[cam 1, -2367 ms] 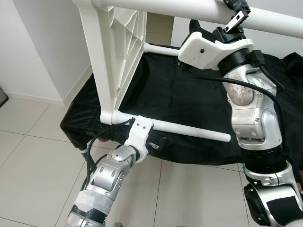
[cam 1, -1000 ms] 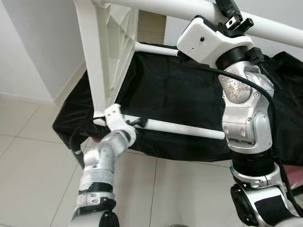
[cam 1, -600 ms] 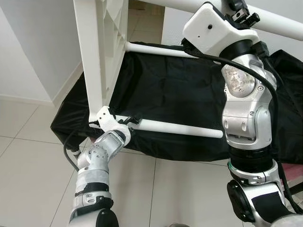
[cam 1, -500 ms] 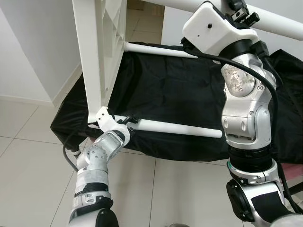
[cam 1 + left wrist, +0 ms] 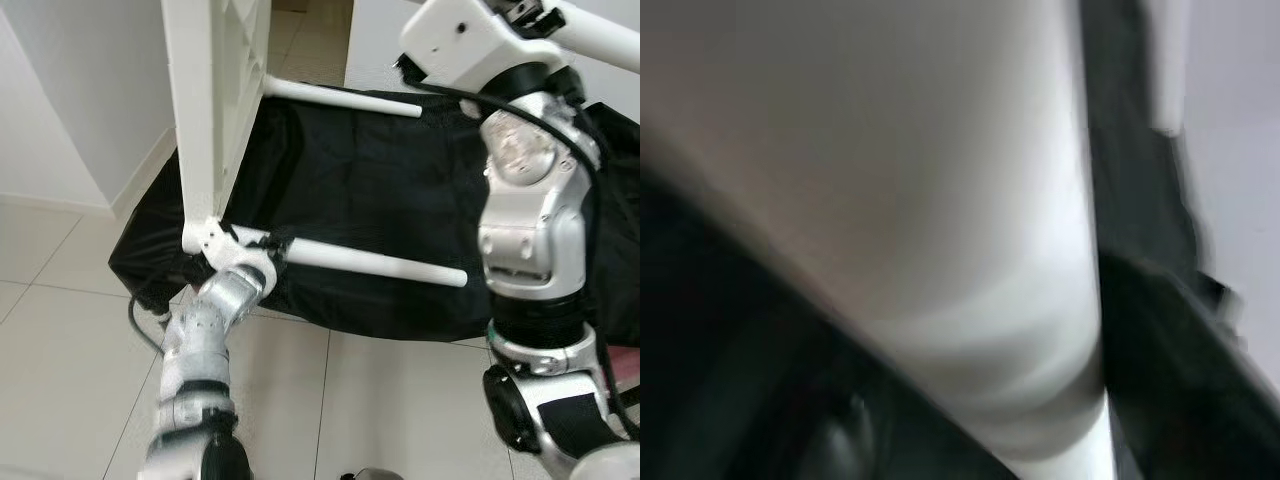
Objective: Building children table
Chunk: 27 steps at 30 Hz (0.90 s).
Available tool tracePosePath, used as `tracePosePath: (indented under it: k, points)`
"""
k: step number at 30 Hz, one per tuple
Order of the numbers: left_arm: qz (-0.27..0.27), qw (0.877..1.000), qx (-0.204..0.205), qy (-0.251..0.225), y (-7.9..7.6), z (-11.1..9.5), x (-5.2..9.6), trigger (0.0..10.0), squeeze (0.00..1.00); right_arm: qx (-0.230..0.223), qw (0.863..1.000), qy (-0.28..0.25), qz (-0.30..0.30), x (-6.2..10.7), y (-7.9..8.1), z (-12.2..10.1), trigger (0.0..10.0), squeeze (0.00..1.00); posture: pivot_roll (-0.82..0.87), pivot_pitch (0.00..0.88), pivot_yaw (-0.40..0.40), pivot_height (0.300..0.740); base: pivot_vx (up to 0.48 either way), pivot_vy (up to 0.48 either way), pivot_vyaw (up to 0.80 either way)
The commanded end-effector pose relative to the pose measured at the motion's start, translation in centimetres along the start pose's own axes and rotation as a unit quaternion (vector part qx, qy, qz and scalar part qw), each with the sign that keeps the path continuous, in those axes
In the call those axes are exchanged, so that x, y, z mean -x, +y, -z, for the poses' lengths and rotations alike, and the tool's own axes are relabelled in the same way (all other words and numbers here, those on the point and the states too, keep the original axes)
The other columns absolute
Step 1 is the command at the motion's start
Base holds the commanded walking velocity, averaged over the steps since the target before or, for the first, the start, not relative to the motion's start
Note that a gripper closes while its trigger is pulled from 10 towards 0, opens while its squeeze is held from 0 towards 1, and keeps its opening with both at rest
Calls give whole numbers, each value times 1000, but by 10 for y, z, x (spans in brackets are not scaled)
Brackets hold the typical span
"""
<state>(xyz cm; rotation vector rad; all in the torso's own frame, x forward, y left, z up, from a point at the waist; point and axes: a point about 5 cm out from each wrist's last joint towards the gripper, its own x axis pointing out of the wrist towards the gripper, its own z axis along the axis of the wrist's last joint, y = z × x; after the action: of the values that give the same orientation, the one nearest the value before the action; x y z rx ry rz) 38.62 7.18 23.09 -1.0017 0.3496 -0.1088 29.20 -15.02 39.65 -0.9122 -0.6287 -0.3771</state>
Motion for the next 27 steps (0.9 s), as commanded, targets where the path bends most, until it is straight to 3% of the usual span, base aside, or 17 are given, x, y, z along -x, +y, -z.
tracePosePath:
  k: [1,2,5,6,8,11,13,14,16,18,20,22,23,26,27]
  points:
    - [318,946,-40,-53,-132,-14,38,0,0,-57,998,16,3,2,2,4,0,0,-163,33,54,740,0,0,0]
    - [318,946,-40,-53,-132,-14,38,0,0,-57,998,16,3,2,2,4,0,0,-163,33,54,740,0,0,0]
    - [384,918,-64,-76,-164,-29,53,0,0,-71,997,23,25,1,-2,6,0,0,-163,34,61,740,0,0,0]
    - [384,918,-64,-76,-164,-29,53,0,0,-71,997,23,25,1,-2,6,0,0,-163,34,61,740,0,0,0]
    - [415,901,-81,-91,-182,-33,64,0,0,-79,995,43,46,3,-6,17,0,0,-159,31,59,740,0,0,0]
    - [424,897,-86,-94,-187,-33,67,0,0,-82,994,53,53,5,-7,22,0,0,-159,31,59,740,0,0,0]
    - [455,880,-104,-91,-205,-28,77,0,0,-103,988,95,64,17,-1,44,0,0,-147,40,57,740,0,0,0]
    - [455,880,-104,-91,-205,-28,77,0,0,-103,988,95,64,17,-1,44,0,0,-147,40,57,740,0,0,0]
    - [478,868,-113,-79,-217,-20,85,0,0,-120,980,143,62,38,15,68,0,0,-139,42,57,740,0,0,0]
    - [486,857,-147,-88,-224,-14,92,0,0,-170,965,190,59,58,32,88,0,0,-133,48,57,740,0,0,0]
    - [486,857,-147,-88,-224,-14,92,0,0,-170,965,190,59,58,32,88,0,0,-133,48,57,740,0,0,0]
    - [497,848,-163,-90,-229,-10,97,0,0,-244,938,237,63,72,45,104,0,0,-126,47,56,740,0,0,0]
    - [497,848,-163,-90,-229,-10,97,0,0,-244,938,237,63,72,45,104,0,0,-126,47,56,740,0,0,0]
    - [512,835,-181,-91,-234,-6,104,0,0,-315,901,290,64,86,61,126,0,0,-117,49,61,740,0,0,0]
    - [515,834,-179,-88,-235,-5,105,0,0,-316,902,288,53,86,66,128,0,0,-117,49,61,740,0,0,0]
